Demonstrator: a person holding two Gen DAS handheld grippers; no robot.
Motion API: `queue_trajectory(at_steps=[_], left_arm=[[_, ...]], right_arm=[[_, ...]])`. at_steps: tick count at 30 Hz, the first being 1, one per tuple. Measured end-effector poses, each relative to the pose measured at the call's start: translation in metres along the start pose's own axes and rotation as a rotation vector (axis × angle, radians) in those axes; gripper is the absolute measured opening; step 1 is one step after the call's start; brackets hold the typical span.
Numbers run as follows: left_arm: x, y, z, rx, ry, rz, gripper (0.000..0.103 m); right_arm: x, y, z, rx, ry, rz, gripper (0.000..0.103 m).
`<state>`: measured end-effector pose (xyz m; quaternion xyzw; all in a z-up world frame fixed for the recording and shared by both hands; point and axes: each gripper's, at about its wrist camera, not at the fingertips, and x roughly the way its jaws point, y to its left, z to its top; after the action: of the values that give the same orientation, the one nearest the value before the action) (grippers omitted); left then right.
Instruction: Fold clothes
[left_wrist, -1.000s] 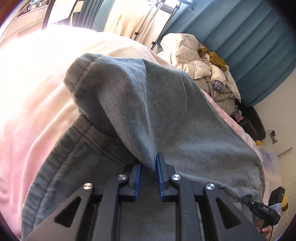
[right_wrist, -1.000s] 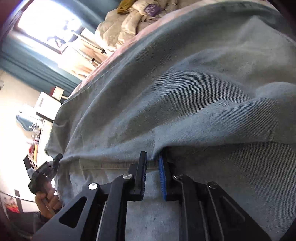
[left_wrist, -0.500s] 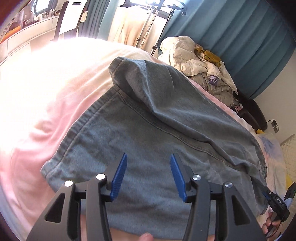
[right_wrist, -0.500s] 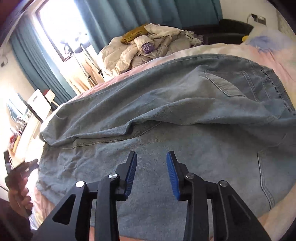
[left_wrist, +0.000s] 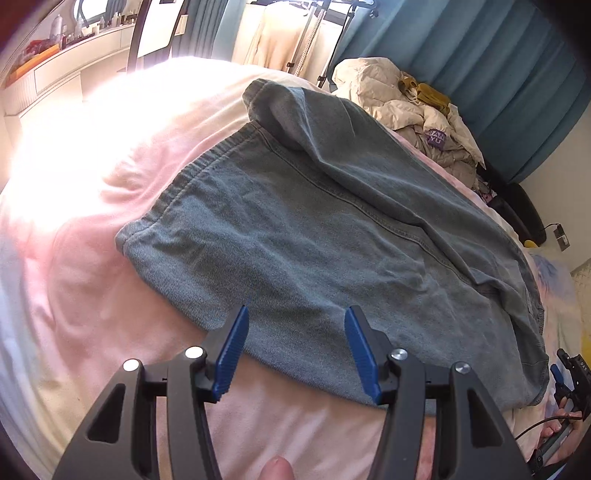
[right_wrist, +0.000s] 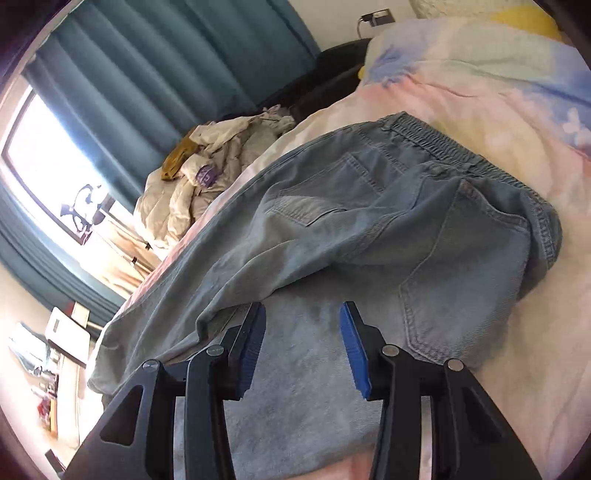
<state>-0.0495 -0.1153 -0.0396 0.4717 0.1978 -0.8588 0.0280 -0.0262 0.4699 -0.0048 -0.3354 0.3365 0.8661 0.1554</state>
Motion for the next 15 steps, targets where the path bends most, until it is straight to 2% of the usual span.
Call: queue_trajectory(at_steps=[5,9,12,15], left_arm=[[0.012,0.007,-0.003,-0.033,0.053,0.02,0.055],[0.019,0.016,-0.004,-0.082,0.092,0.02,0.055],[0.022,0.036,-0.006,-0.2,0.131,-0.05,0.055],[0.027,0.058,-0.009,-0.328,0.176,-0.124,0.055]], right_arm=[[-0.006,-0.026,0.006,0.095,-0.06,-0.094,0.042],[-0.015,-0.058,0.012,0.218,-0.141,-0.224,0.042],[-0.021,-0.087,0.015,0.338,-0.185,-0.285,0.042],[-0.03,-0.113,0.013,0.436,-0.234,-0.291,0.042]])
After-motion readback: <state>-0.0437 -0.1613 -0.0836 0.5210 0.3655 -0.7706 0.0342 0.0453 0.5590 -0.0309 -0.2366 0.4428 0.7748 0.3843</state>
